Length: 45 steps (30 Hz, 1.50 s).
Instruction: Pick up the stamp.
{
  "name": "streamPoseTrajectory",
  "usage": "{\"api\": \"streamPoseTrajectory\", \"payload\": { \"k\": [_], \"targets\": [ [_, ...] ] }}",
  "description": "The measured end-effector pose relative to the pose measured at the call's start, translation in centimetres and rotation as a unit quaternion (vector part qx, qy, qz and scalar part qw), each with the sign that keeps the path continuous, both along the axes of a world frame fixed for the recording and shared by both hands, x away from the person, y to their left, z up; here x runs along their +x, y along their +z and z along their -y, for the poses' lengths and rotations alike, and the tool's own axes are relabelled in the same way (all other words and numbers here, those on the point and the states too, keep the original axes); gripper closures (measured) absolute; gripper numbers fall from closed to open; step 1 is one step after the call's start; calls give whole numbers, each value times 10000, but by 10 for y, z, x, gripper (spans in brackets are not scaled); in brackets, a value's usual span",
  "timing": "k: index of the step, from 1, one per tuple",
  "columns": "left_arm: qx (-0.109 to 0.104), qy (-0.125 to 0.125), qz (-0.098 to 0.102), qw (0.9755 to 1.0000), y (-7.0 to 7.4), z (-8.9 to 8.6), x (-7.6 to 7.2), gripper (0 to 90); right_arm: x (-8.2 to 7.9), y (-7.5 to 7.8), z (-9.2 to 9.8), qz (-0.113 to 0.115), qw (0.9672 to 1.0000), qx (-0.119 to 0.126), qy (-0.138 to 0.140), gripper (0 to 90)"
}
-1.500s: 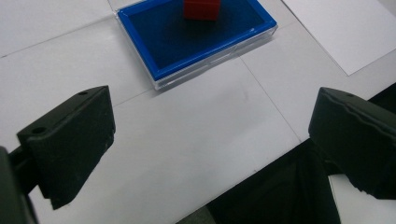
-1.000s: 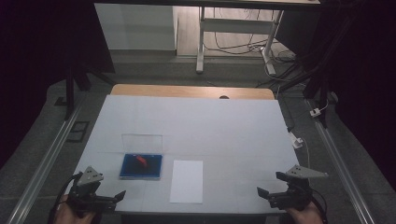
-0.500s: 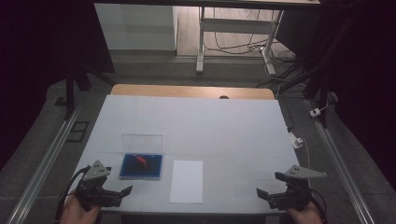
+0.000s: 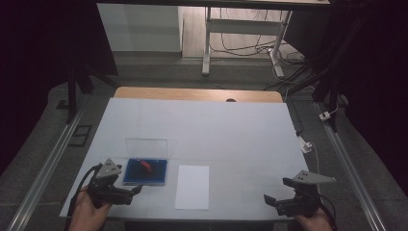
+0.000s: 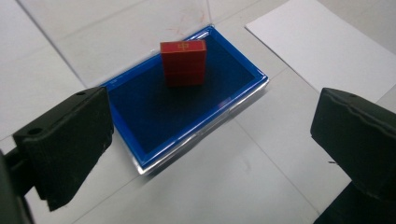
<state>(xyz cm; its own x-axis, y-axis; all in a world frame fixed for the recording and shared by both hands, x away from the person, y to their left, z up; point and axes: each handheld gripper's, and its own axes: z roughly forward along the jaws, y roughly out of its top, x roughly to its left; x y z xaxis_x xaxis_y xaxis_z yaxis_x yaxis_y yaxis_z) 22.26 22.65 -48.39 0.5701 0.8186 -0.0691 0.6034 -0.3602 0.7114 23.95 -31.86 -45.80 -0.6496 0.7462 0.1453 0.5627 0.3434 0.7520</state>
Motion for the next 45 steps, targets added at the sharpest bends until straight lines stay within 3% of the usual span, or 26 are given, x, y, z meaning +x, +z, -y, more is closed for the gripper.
{"api": "streamPoseTrajectory", "payload": {
  "k": [13, 18, 27, 33, 37, 45],
  "targets": [
    [-109, 64, -304, 9995, -6, 9, 30, 0, 0, 0, -2, -21, 10000, -73, 51, 1],
    [5, 120, -298, 9995, -8, 12, 41, 0, 0, 0, -2, -33, 9999, -93, 64, 1],
    [137, 56, -494, 9987, -14, 18, 58, 0, 1, 0, -2, -87, 9999, -114, 74, 1],
    [364, 71, -610, 9975, -16, 23, 67, 3, 1, 0, -2, -83, 9999, -123, 61, 1],
    [539, 118, -585, 9968, -17, 25, 70, 64, 1, -1, -3, -80, 9998, -137, 77, 1],
    [639, -47, -615, 9960, -15, 27, 70, 339, 1, -1, -3, -84, 9998, -138, 97, 1]
  ]
}}
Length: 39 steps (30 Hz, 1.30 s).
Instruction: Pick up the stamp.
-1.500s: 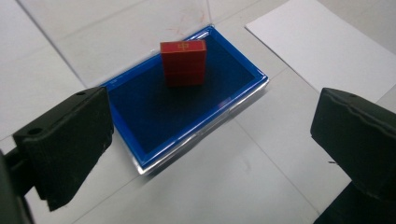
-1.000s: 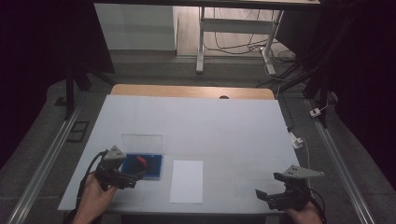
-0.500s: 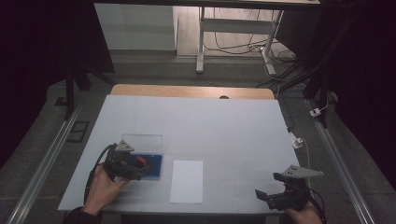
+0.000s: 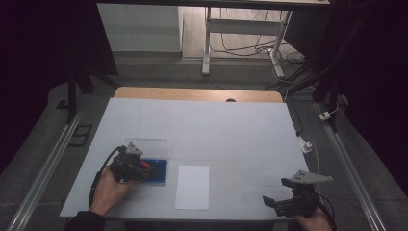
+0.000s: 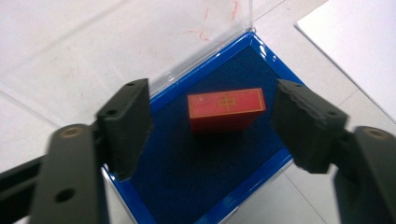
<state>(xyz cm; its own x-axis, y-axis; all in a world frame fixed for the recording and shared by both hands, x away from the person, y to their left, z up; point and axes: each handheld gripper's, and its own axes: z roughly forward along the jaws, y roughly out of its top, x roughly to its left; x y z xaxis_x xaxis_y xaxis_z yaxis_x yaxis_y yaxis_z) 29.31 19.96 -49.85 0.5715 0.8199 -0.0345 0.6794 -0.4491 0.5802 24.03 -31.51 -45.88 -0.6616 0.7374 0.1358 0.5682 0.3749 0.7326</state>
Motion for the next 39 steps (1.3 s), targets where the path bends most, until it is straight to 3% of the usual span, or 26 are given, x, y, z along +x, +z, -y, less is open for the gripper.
{"api": "streamPoseTrajectory", "payload": {
  "k": [11, 17, 21, 27, 32, 39],
  "targets": [
    [-98, -18, -180, 9998, 1, 1, 2, 568, 0, 0, 0, -10, 10000, -22, 8, 1],
    [-16, -47, -132, 9999, 2, 2, 1, 579, 0, 0, -1, 6, 10000, -44, 24, 1],
    [-88, -43, -1, 10000, 6, -1, -1, 580, 0, 0, -1, 13, 10000, -46, 27, 1],
    [-242, 2, 78, 9997, 14, -4, -6, 580, 0, 0, 0, 26, 10000, -45, 33, 1],
    [-489, 20, 72, 9988, 19, -7, -9, 580, -1, 0, -1, 32, 10000, -43, 47, 1],
    [-375, -26, 154, 9992, 25, -7, -16, 580, -1, 0, -1, 34, 10000, -65, 50, 1]
  ]
}}
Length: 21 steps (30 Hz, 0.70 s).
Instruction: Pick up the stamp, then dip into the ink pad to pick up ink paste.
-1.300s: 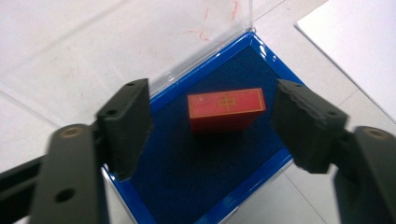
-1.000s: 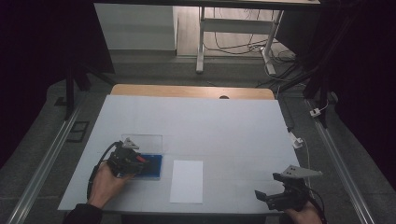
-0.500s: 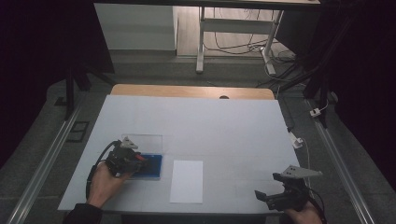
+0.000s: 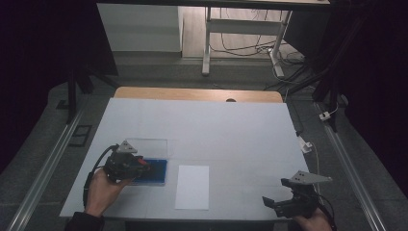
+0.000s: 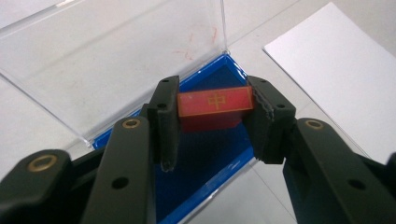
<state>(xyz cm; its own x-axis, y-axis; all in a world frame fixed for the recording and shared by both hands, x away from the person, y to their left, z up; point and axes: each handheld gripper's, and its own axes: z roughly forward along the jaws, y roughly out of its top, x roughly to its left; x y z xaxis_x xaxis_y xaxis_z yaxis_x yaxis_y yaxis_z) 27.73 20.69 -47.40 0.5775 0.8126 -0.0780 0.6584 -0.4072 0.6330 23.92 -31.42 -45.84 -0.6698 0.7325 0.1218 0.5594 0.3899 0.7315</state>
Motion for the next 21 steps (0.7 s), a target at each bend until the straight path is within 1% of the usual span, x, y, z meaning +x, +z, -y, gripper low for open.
{"api": "streamPoseTrajectory", "payload": {
  "k": [3, 5, 7, 9, 12, 17, 19, 21],
  "targets": [
    [119, -59, 58, 9999, 1, 0, -3, 579, 0, 0, 0, 18, 10000, -2, 35, 1],
    [140, -61, 57, 9999, 1, 0, -4, 579, 0, 0, 0, 19, 10000, -5, 37, 1],
    [155, -28, 16, 9999, 1, -1, -3, 579, 0, 0, 0, 23, 10000, -18, 40, 1],
    [126, -15, -49, 9999, 1, -1, -3, 579, -1, 0, 0, 35, 10000, -12, 36, 1],
    [157, 4, -81, 9998, 0, -2, -3, 580, -1, 0, 0, 41, 10000, -5, 34, 1],
    [68, 41, -234, 9997, -5, -6, 2, 579, 0, 0, -1, 28, 10000, -32, 32, 1],
    [-3, 28, -239, 9997, -7, -8, 3, 580, 0, 0, -1, 29, 10000, -32, 33, 1],
    [-10, 6, -220, 9998, -8, -9, 4, 580, 0, 0, -1, 37, 10000, -31, 36, 1]
  ]
}}
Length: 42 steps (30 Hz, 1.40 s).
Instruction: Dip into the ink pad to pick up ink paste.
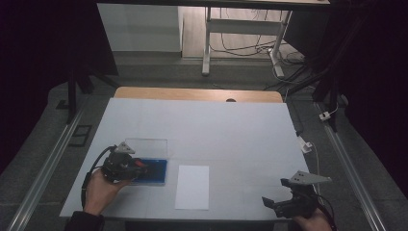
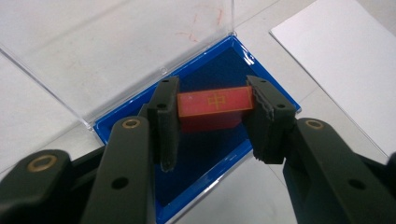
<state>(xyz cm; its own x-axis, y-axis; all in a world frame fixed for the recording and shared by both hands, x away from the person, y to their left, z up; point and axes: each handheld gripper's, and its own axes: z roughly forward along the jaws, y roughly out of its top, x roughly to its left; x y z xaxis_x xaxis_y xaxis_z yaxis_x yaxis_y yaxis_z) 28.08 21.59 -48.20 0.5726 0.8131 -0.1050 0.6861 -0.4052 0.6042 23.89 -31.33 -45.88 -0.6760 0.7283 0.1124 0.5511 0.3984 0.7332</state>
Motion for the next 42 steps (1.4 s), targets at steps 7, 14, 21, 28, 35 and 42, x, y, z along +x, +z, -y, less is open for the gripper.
{"api": "streamPoseTrajectory", "payload": {
  "k": [7, 14, 21, 28, 35, 42],
  "targets": [
    [136, -52, -123, 9998, -7, 2, 4, 581, 0, 0, 0, -7, 10000, -11, -4, 1],
    [233, 4, -172, 9996, -11, 2, 5, 581, 0, 0, 0, -15, 10000, -11, -5, 1],
    [390, -52, -208, 9990, -14, 4, 5, 582, 0, 0, -1, -21, 10000, -14, -1, 1],
    [468, -84, -148, 9988, -15, 5, 3, 584, 0, 0, -1, -31, 10000, -14, 0, 1],
    [645, -94, -31, 9979, -16, 10, -1, 587, 0, 0, -1, -34, 10000, -19, 2, 1],
    [723, -33, 18, 9974, -16, 13, -3, 588, 0, 0, -1, -35, 10000, -44, 18, 1]
  ]
}}
